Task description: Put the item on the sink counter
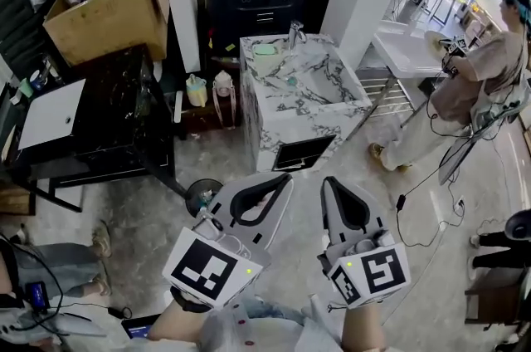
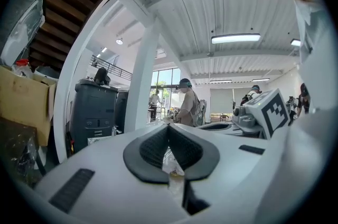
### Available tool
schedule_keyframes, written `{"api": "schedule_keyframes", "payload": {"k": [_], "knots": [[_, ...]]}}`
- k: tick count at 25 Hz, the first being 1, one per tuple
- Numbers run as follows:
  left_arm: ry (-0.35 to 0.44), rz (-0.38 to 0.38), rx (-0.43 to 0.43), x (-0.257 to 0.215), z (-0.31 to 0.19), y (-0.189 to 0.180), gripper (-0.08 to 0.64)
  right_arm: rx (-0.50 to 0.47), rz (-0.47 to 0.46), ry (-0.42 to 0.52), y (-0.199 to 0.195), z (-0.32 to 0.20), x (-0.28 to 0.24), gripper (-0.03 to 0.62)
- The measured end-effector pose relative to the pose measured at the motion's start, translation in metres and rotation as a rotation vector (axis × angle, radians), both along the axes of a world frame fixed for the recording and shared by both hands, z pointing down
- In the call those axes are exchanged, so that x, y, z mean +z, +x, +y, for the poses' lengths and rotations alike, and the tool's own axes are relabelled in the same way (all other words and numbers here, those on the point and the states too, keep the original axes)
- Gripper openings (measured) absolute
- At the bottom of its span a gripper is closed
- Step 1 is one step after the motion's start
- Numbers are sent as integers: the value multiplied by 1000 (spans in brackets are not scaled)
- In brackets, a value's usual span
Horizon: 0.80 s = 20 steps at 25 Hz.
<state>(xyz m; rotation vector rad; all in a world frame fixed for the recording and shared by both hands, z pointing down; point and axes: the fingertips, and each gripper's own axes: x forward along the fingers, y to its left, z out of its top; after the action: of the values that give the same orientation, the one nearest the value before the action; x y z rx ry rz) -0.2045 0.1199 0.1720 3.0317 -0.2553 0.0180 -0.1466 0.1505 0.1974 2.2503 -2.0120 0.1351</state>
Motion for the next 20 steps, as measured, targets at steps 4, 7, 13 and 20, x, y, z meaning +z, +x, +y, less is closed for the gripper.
{"api": "schedule_keyframes", "payload": {"k": [4, 7, 13, 20], "knots": [[0, 0, -1, 0, -43, 22, 15, 25, 1, 6, 30, -41, -1, 9], [-2, -5, 3, 5, -66, 33, 14, 44, 2, 4, 44, -61, 3, 9], [-9, -11, 9, 12, -95, 50, 14, 58, -9, -13, 63, -89, 12, 9], [1, -13, -22, 19, -134, 81, 14, 28, -15, -13, 100, -131, 19, 9]]}}
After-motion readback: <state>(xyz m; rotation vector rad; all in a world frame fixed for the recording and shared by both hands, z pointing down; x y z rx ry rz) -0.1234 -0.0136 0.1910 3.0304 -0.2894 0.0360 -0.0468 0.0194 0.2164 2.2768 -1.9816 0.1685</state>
